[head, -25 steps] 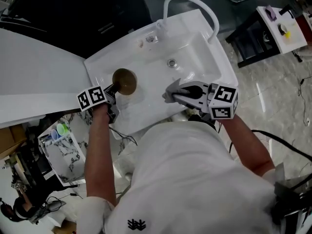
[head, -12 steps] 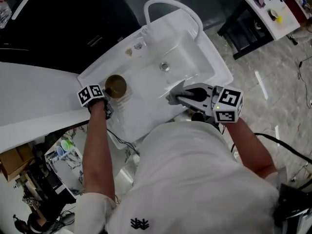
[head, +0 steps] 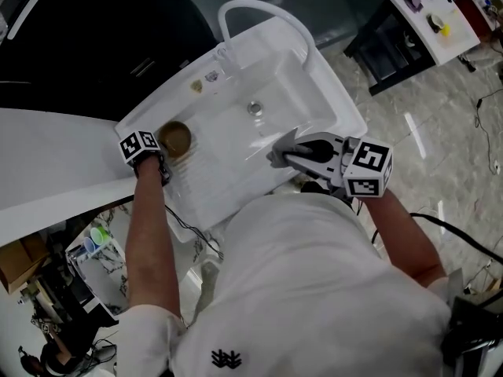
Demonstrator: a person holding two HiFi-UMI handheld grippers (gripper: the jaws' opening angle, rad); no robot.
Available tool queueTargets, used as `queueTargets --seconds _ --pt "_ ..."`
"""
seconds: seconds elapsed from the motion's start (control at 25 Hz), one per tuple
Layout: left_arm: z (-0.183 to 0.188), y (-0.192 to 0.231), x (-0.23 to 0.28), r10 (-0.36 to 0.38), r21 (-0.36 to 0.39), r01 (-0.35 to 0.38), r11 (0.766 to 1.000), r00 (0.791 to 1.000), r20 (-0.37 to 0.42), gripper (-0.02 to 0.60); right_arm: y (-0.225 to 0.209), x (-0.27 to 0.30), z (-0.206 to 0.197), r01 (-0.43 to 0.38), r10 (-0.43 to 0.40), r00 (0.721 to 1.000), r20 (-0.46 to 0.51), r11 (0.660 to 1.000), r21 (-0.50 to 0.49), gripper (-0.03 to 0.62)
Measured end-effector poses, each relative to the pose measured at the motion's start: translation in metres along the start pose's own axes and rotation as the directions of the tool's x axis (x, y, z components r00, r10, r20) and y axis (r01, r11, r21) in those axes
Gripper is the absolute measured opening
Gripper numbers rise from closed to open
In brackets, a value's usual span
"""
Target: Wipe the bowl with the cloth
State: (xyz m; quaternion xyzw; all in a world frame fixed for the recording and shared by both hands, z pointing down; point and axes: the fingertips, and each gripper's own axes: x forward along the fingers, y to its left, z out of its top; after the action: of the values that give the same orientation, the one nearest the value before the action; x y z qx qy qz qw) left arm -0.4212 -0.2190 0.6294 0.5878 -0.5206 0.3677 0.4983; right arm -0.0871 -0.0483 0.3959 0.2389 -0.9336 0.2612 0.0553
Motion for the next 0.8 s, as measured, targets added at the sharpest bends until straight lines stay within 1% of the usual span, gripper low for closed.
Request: queueTargets --seconds 0.08,0.16,0.24,0.32,0.44,0.52,0.64,0.8 --pt "0.002 0.002 -0.004 0.026 0.004 -0.026 1.000 0.999 0.022 0.028 0.001 -0.003 0.002 -0.009 0.009 1.000 -0.006 1.000 -0.011 0.043" --pt "0.000 0.002 -0.009 0.034 0.005 -0.034 0.999 0.999 0.041 0.069 0.004 -0.007 0.005 -0.023 0.022 1.000 -0.013 0.999 -0.024 0.043" --pt "0.001 0.003 -0.015 0.037 0.008 -0.038 0.999 0.997 0.069 0.092 0.004 -0.010 0.008 -0.037 0.037 0.999 -0.018 0.999 -0.039 0.043" --pt "0.003 0.003 -0.023 0.055 0.005 -0.056 0.998 0.993 0.108 0.098 0.002 -0.012 0.009 -0.053 0.052 0.998 -0.025 0.997 -0.054 0.043" --pt "-0.002 0.002 -0.042 0.087 0.004 -0.089 0.996 0.980 0.178 0.098 0.003 -0.018 0.007 -0.082 0.079 0.996 -0.045 0.994 -0.070 0.043" --pt "-0.003 -0.004 -0.058 0.089 0.001 -0.092 0.996 0.967 0.239 0.098 0.001 -0.022 0.008 -0.103 0.098 0.993 -0.060 0.991 -0.083 0.043" --pt "-0.011 -0.023 -0.082 0.066 -0.017 -0.063 0.998 0.939 0.337 0.097 -0.004 -0.027 0.007 -0.140 0.133 0.988 -0.079 0.986 -0.090 0.043" --pt "-0.036 -0.061 -0.110 0.013 -0.031 0.001 1.000 0.894 0.448 0.049 -0.011 -0.031 0.006 -0.206 0.194 0.975 -0.113 0.972 -0.114 0.043"
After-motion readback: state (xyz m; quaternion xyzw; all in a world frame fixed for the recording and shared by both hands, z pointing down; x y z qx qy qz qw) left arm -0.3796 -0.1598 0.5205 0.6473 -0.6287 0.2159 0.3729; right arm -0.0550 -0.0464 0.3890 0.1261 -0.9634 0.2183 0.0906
